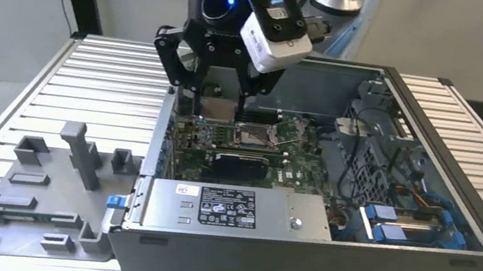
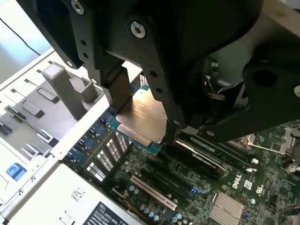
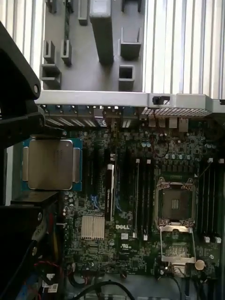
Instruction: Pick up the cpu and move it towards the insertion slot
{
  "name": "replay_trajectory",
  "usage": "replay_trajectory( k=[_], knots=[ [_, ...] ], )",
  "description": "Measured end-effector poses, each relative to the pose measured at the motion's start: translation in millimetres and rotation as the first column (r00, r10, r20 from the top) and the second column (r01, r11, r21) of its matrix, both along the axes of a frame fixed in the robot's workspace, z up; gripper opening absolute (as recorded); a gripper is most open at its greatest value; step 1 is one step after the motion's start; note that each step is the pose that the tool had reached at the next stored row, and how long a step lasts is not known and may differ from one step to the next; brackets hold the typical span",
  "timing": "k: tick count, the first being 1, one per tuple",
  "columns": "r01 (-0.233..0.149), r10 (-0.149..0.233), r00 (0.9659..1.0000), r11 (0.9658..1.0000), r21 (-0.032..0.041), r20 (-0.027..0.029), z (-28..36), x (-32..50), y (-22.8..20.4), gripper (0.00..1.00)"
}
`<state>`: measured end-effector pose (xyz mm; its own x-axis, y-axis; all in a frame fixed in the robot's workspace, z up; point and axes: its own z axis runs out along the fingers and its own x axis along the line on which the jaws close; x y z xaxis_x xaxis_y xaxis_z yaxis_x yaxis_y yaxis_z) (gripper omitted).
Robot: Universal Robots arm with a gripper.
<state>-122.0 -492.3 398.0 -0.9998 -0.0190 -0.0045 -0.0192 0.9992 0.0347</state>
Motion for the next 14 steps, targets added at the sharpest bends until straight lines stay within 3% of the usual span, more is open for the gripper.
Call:
replay_trajectory(
  k=[14],
  knots=[
    [0.0,0.0,1.0,1.0,-0.0001,-0.0002,0.0,59.9,0.0,0.0]
  ],
)
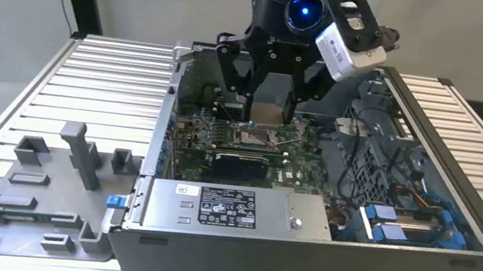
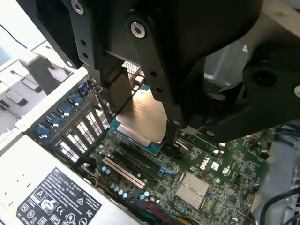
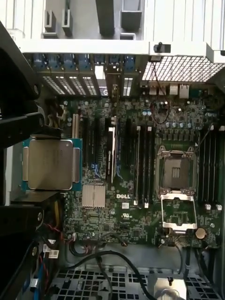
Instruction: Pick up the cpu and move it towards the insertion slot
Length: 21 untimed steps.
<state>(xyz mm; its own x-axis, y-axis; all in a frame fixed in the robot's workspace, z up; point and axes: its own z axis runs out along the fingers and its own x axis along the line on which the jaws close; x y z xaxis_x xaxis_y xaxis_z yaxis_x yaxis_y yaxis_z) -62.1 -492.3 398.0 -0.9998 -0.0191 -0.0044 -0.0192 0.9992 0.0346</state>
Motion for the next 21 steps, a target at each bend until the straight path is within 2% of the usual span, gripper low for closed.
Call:
replay_trajectory(
  k=[3,8,18,21],
  knots=[
    [0.0,0.0,1.0,1.0,0.0001,0.0,0.0,11.0,0.0,0.0],
    [0.0,0.0,1.0,1.0,0.0,0.0,0.0,21.1,0.0,0.0],
    [0.0,0.0,1.0,1.0,0.0001,0.0,0.0,22.4,0.3,0.0],
    [0.0,0.0,1.0,1.0,0.0001,0.0001,0.0,22.1,3.8,0.0]
  ],
)
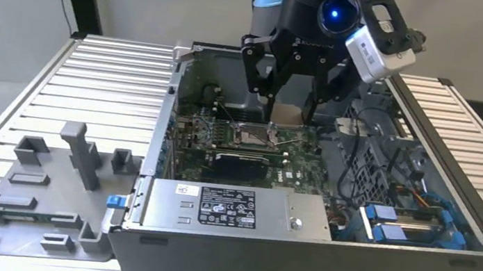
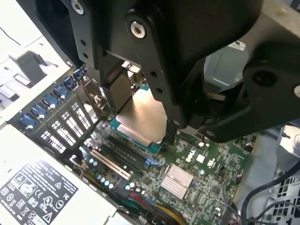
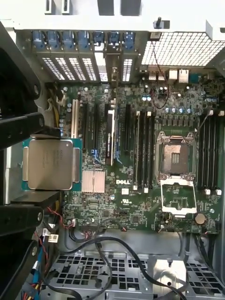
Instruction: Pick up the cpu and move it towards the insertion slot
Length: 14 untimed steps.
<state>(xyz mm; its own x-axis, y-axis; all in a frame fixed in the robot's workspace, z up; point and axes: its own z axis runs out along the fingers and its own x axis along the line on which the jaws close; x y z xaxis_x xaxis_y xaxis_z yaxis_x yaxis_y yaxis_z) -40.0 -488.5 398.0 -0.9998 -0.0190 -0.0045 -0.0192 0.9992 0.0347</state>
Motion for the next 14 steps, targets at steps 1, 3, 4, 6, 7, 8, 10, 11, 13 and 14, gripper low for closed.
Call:
replay_trajectory(
  k=[1,3,4,6,7,8,10,11,13,14],
  knots=[
    [0.0,0.0,1.0,1.0,0.0,-0.0001,0.0,-0.4,2.1,0.0],
    [0.0,0.0,1.0,1.0,-0.0001,-0.0001,0.1,-1.4,7.5,0.0],
    [0.0,0.0,1.0,1.0,0.0,-0.0001,0.0,-2.2,10.8,0.0],
    [0.0,0.0,1.0,1.0,-0.0001,-0.0001,0.0,-3.4,17.0,0.0],
    [0.0,0.0,1.0,1.0,-0.0001,-0.0001,0.0,-4.1,20.2,0.0],
    [0.0,0.0,1.0,1.0,0.0001,-0.0001,0.0,-4.7,23.4,0.0],
    [0.0,0.0,1.0,1.0,-0.0001,-0.0001,0.0,-5.9,30.4,0.0],
    [0.0,0.0,1.0,1.0,0.0,-0.0001,0.0,-6.4,34.1,0.0],
    [0.0,0.0,1.0,1.0,0.0001,-0.0001,-0.1,-7.3,41.6,0.0],
    [0.0,0.0,1.0,1.0,0.0,-0.0001,-0.1,-7.7,45.2,0.0]
  ],
)
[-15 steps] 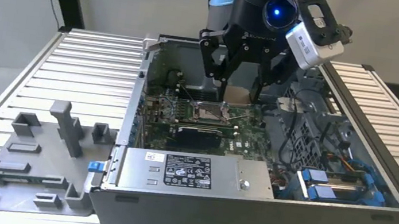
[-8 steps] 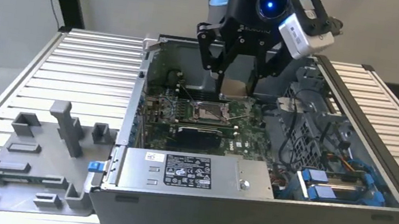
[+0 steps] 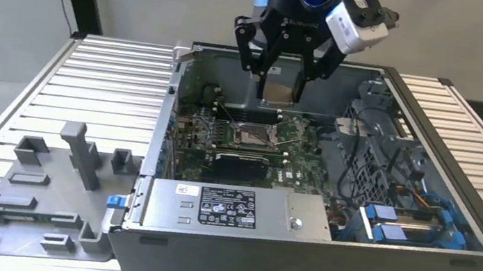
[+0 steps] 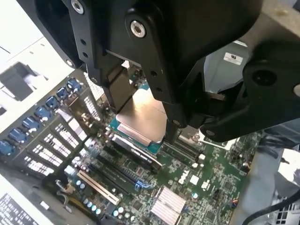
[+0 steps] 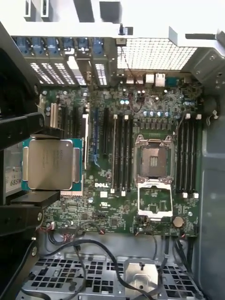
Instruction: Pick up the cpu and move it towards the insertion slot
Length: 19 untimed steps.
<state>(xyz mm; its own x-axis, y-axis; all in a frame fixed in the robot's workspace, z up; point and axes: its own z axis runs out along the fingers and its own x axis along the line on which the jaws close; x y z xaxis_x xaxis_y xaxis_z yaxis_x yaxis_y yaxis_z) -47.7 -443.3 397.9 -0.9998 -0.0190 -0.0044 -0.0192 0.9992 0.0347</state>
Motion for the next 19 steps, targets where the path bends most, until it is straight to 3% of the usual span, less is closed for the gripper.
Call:
replay_trajectory(
  k=[9,19],
  knots=[
    [0.0,0.0,1.0,1.0,0.0,-0.0003,-0.2,-1.9,37.2,0.0],
    [0.0,0.0,1.0,1.0,-0.0001,-0.0014,-1.3,-3.2,82.7,0.0]
  ],
)
